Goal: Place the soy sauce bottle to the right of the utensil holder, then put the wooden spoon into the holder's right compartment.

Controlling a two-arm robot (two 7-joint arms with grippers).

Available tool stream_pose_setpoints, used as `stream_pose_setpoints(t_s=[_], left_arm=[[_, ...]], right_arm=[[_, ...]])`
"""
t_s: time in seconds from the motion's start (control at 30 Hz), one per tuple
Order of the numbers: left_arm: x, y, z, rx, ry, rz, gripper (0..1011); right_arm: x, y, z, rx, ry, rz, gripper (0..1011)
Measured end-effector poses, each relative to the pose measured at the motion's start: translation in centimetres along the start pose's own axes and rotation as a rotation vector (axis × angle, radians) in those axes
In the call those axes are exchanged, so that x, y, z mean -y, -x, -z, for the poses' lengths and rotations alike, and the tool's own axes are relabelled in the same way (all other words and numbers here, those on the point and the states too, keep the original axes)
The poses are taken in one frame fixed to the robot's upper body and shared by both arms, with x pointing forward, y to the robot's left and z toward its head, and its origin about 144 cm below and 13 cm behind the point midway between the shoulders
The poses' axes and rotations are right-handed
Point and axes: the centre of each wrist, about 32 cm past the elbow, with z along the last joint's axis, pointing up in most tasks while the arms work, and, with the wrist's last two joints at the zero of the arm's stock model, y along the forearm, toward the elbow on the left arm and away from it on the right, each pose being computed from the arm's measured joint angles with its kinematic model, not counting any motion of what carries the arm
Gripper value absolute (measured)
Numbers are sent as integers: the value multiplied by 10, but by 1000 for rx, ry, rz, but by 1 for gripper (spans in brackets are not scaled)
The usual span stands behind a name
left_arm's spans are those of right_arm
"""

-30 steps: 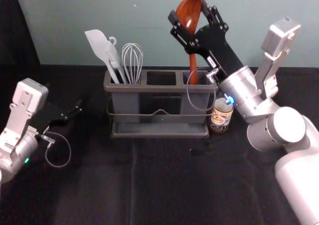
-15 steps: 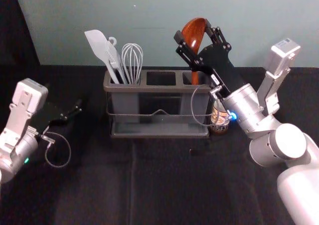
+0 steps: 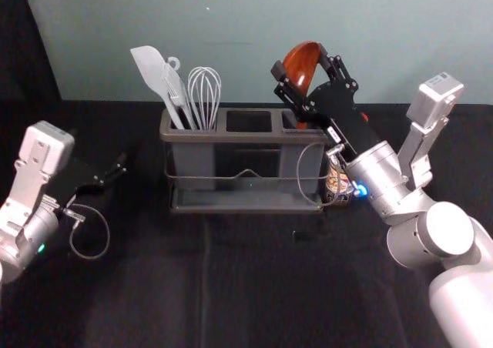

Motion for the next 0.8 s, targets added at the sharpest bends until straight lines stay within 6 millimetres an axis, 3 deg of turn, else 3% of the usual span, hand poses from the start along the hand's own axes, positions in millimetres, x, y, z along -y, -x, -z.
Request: stream_pose_setpoints(t_s=[0.27,0.47,0.8], left_arm=[[0,0,0,0,0,0,1000],[0,0,0,0,0,0,1000],[0,0,0,0,0,0,1000]], right_arm=[[3,1,2,-4,-1,2,854],[3,2,1,-5,-4,5,1002],[3,2,-1,-4,-11,14,1002]])
